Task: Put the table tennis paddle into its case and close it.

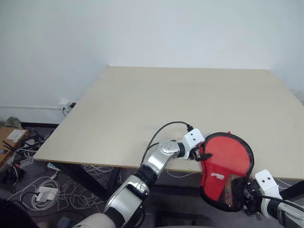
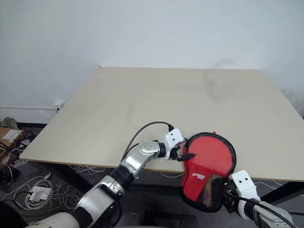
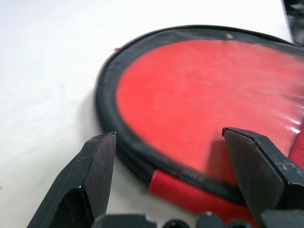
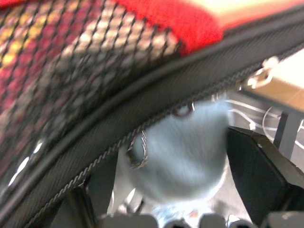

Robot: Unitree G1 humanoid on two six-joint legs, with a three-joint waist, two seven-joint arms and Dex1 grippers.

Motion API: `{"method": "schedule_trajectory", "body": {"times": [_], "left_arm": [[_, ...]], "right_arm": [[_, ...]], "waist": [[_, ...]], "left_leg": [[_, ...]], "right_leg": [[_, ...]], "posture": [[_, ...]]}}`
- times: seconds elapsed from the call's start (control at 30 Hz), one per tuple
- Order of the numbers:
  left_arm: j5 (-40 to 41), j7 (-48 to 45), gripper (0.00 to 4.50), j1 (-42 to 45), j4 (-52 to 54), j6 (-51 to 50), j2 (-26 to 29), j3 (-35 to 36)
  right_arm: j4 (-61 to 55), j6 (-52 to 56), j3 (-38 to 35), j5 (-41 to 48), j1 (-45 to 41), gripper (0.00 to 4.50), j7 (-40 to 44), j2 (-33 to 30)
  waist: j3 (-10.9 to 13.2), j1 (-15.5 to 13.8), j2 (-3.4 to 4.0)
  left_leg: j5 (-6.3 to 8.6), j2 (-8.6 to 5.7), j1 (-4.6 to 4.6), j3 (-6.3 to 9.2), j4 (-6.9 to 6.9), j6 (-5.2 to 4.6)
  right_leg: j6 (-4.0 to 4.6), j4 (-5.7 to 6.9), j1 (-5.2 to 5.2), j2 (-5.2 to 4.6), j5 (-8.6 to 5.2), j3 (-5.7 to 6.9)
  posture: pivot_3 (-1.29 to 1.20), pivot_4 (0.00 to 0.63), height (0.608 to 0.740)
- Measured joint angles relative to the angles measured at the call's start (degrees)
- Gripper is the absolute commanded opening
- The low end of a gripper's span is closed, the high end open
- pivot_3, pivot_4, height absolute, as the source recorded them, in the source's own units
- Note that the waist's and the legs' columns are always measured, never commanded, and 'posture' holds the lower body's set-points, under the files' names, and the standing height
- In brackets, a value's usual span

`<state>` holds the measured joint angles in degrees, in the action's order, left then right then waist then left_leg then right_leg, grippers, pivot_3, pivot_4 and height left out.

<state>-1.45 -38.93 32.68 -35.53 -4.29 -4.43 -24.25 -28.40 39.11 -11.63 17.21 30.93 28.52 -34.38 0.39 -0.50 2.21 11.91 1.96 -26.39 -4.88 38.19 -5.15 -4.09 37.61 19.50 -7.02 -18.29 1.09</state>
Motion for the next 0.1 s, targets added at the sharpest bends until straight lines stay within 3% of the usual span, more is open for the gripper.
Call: {"method": "schedule_trajectory", "body": {"times": [0.1], "left_arm": [[0.03,2.80,3.81,-3.88,3.84,0.12,1.11,1.33]], "right_arm": [[0.74,-2.71,0.82,-1.64,-0.93,3.73,-2.06,1.80]], "waist": [[-0.01,0.03,0.05]], "left_leg": [[0.00,0.00,0.02,-0.04,-0.01,0.01]], "right_leg": [[0.00,0.01,0.01,0.03,0.00,-0.03]], "posture": [[0.00,0.000,0.715]]}}
